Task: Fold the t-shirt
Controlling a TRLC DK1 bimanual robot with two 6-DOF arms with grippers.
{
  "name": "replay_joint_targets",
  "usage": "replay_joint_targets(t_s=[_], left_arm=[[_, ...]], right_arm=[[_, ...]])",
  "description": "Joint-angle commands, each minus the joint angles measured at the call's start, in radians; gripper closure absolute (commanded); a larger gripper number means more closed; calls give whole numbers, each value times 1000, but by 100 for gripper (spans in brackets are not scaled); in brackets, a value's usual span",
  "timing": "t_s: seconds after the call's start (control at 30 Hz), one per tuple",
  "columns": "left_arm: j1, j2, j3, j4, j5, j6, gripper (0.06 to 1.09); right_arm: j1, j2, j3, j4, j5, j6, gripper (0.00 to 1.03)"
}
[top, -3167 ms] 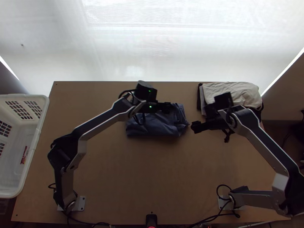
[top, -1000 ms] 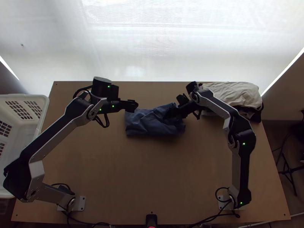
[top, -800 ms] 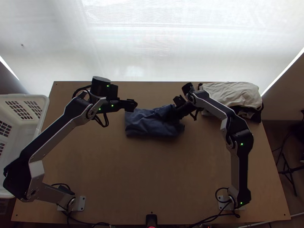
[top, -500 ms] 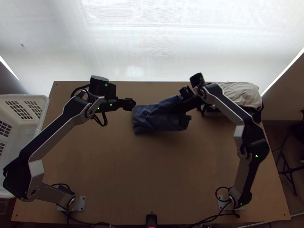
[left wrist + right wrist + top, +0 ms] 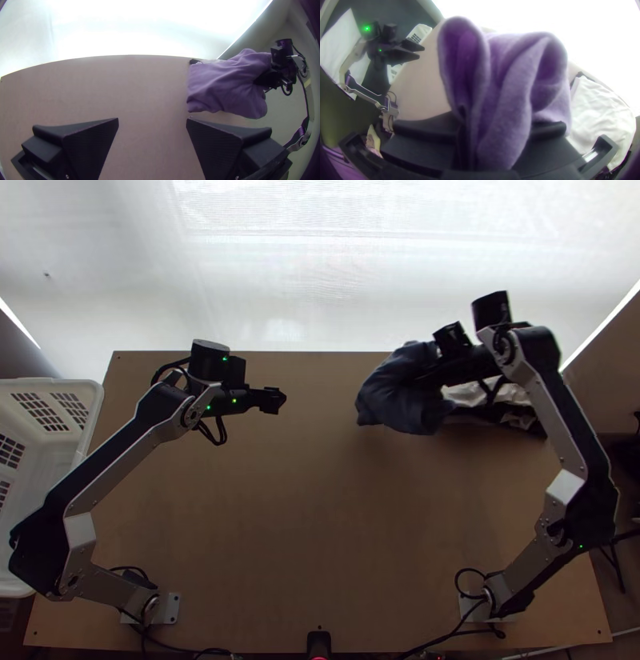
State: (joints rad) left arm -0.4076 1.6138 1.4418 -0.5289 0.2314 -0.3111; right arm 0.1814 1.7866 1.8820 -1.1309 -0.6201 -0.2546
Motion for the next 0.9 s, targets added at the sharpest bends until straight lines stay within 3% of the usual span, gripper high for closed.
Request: replay_joint_targets(t_s=[0.0, 0.37, 0.87], left_arm=[[0, 3, 0, 7, 3, 7, 10], [-7, -2, -18, 7, 5, 14, 10], [-13, -20, -52, 13, 5, 32, 10]], right_arm=[[-123, -36, 124, -187, -33, -130, 100], [-326, 162, 511, -320, -136, -252, 100], [-410, 275, 500, -193, -198, -307, 100]])
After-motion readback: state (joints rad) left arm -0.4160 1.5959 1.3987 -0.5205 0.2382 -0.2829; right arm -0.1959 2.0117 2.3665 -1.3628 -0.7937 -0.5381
